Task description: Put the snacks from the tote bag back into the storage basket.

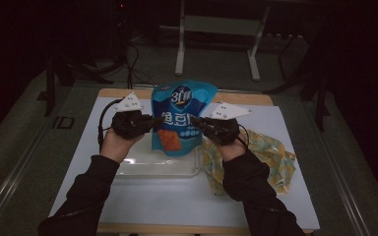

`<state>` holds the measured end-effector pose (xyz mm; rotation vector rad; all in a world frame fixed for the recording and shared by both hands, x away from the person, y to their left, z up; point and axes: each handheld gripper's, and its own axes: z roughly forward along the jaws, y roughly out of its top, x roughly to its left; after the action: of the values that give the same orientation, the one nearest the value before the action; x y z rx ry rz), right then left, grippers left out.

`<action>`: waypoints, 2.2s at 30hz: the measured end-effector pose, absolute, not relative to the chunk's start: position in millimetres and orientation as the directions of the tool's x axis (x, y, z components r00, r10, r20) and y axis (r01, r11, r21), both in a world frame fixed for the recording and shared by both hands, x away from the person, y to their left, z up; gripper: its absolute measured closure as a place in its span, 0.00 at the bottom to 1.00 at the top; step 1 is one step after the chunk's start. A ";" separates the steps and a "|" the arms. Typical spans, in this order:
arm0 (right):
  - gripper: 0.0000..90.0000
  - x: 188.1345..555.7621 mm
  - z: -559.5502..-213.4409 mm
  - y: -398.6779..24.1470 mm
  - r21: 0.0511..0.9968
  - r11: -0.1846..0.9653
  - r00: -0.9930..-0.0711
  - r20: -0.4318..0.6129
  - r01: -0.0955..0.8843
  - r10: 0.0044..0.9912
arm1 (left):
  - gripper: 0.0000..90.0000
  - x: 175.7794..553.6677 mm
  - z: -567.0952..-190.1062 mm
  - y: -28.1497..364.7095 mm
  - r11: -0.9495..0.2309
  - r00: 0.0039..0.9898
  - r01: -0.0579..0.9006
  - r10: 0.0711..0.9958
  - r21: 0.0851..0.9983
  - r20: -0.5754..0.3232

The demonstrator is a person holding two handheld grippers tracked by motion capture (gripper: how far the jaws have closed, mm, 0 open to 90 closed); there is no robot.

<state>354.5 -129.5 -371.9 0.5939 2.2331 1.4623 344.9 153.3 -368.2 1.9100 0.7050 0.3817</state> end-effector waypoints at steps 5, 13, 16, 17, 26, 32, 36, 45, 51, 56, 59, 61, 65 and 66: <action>0.99 354.7 -380.4 -123.4 0.921 0.366 -0.832 -0.094 0.136 0.547 | 0.98 344.5 -377.1 160.4 -0.308 0.778 0.314 0.625 0.898 -0.057; 0.99 354.8 -393.8 -115.3 0.915 0.374 -0.834 -0.086 0.150 0.545 | 0.98 345.9 -393.8 167.9 -0.298 0.779 0.328 0.623 0.897 -0.078; 0.99 355.1 -399.2 -113.8 0.912 0.379 -0.834 -0.083 0.158 0.546 | 0.98 347.6 -400.9 169.7 -0.292 0.781 0.333 0.618 0.897 -0.089; 0.99 355.3 -401.0 -113.6 0.911 0.381 -0.834 -0.082 0.160 0.546 | 0.98 348.3 -403.2 170.3 -0.292 0.784 0.334 0.614 0.896 -0.092; 0.99 357.5 -415.9 -111.4 0.904 0.387 -0.832 -0.067 0.183 0.551 | 0.98 352.5 -419.3 171.8 -0.297 0.785 0.346 0.611 0.890 -0.101; 0.99 358.8 -426.5 -110.3 0.902 0.383 -0.829 -0.052 0.201 0.556 | 0.98 354.0 -428.7 172.4 -0.302 0.785 0.353 0.611 0.886 -0.104; 0.99 359.1 -431.1 -109.4 0.900 0.383 -0.826 -0.050 0.206 0.561 | 0.98 355.3 -434.0 173.0 -0.297 0.787 0.348 0.609 0.889 -0.104; 0.99 358.1 -438.1 -109.9 0.903 0.377 -0.825 -0.047 0.207 0.563 | 0.97 354.9 -444.5 175.3 -0.282 0.793 0.326 0.601 0.902 -0.099; 0.99 354.0 -440.4 -112.0 0.907 0.368 -0.832 -0.037 0.205 0.554 | 0.96 348.9 -447.8 177.2 -0.280 0.802 0.311 0.591 0.908 -0.093; 0.99 349.1 -441.8 -113.1 0.907 0.375 -0.839 -0.045 0.194 0.543 | 0.96 344.1 -449.5 178.3 -0.281 0.808 0.306 0.582 0.910 -0.092; 0.99 348.2 -442.4 -114.1 0.906 0.375 -0.840 -0.042 0.196 0.541 | 0.95 342.8 -449.3 177.7 -0.286 0.809 0.303 0.582 0.909 -0.086; 0.97 348.3 -442.4 -114.4 0.906 0.375 -0.840 -0.040 0.198 0.542 | 0.95 342.4 -449.2 177.8 -0.287 0.809 0.304 0.582 0.909 -0.087; 0.95 349.2 -442.1 -115.7 0.906 0.369 -0.842 -0.026 0.209 0.540 | 0.91 340.6 -450.8 177.3 -0.278 0.801 0.305 0.592 0.911 -0.087; 0.91 349.7 -441.2 -116.5 0.907 0.363 -0.841 -0.017 0.215 0.541 | 0.85 340.7 -451.6 178.2 -0.275 0.800 0.313 0.592 0.909 -0.097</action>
<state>349.7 -116.5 -441.2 0.6672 2.3171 1.4699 340.7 178.2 -451.6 1.8801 0.6863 0.3150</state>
